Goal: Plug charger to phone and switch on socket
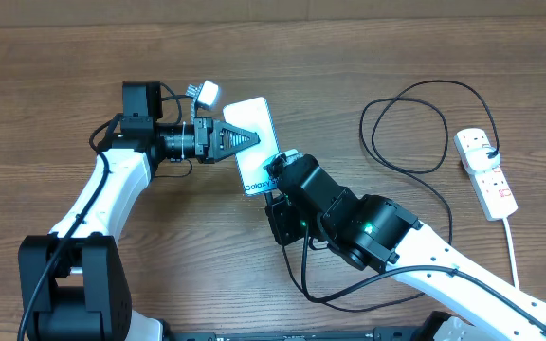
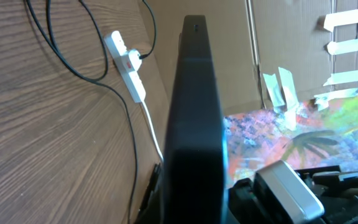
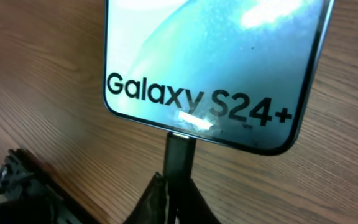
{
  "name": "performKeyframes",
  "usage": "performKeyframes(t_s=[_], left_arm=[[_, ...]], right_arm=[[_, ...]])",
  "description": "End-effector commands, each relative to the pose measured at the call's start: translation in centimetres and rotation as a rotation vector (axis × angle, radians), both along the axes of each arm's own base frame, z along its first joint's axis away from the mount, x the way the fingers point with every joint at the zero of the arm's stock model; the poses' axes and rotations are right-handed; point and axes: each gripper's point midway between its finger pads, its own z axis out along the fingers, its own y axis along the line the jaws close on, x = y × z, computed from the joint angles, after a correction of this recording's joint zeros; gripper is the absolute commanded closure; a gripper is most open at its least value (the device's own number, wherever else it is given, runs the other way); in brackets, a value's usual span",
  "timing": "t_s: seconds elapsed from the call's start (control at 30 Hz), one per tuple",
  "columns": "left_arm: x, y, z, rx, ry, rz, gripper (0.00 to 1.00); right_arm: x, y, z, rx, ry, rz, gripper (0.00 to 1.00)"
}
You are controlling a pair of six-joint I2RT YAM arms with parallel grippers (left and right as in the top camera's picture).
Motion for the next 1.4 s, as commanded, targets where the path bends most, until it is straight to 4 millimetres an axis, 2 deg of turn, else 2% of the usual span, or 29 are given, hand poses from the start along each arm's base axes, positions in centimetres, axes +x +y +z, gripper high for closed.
performKeyframes(t_s=[0.0, 0.17, 0.3, 0.5, 0.6, 0.83, 1.37], left_arm=[[-1.0, -0.8, 0.2, -0.027, -0.013, -0.049, 0.96], [0.3, -0.5, -1.6, 0.081, 0.018, 0.034, 0.96], [1.2, -0.2, -2.8, 0.149, 0.071, 0.099, 0.96], [1.4, -0.1, -3.1, 0.16, 0.095, 0.115, 0.96], [1.4, -0.1, -3.1, 0.162, 0.102, 0.118, 0.96], [1.5, 0.0, -3.2, 0.164, 0.117, 0.124, 0.96], [1.8, 0.1, -3.5, 0.186, 0.117, 0.143, 0.96]], right_arm=[[2.7, 0.2, 3.3, 0.065, -0.106, -0.096, 0.84], [2.2, 0.6, 3.2, 0.1, -0.058, -0.107, 0.66], [2.2, 0.5, 3.2, 0.11, -0.034, -0.138, 0.45], [1.4, -0.4, 2.1, 0.058, 0.008, -0.142, 0.17], [0.7, -1.2, 1.2, 0.03, 0.06, -0.177, 0.09], [0.6, -1.3, 1.1, 0.043, 0.096, -0.227, 0.0], [1.0, -0.8, 1.6, 0.073, 0.081, -0.223, 0.0]])
